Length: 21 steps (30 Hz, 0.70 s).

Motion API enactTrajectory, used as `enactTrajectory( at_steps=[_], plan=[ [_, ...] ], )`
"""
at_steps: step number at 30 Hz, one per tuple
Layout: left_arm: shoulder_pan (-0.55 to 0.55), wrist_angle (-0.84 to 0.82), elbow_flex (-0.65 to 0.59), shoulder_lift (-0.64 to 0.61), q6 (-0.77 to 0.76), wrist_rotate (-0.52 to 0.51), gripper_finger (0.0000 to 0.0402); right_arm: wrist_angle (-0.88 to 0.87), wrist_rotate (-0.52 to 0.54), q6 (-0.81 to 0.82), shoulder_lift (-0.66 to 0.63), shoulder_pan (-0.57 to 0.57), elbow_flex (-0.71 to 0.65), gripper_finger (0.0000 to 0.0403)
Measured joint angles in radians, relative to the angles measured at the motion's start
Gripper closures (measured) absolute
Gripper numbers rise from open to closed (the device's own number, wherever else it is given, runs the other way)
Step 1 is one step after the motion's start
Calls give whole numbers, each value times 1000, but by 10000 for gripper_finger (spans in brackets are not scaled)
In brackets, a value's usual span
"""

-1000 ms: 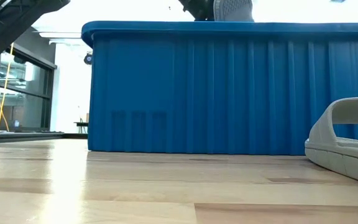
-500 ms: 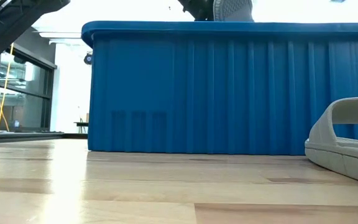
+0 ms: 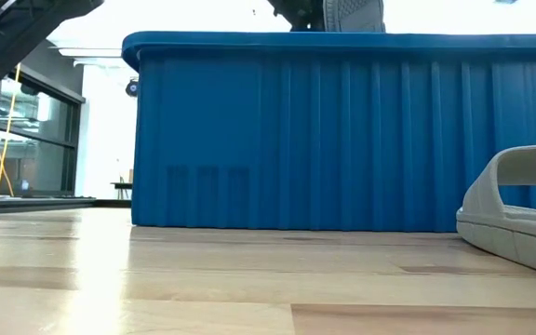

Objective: Pick and place slides into bin
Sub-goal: Put the gray slides into the blue bin

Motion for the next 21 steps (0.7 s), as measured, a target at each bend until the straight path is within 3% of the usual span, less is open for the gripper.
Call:
enactTrajectory(
  at_steps=[13, 17, 21],
  plan=[
    [7, 3, 0, -31, 38, -7, 381, 5, -8, 14, -2, 1, 0, 376],
    [7, -14, 0, -32, 58, -32, 352, -8, -2, 66, -3, 1, 0, 378],
    [10, -37, 1, -33, 84, -86, 292, -23, 48, 87, -17, 15, 4, 380]
  ],
)
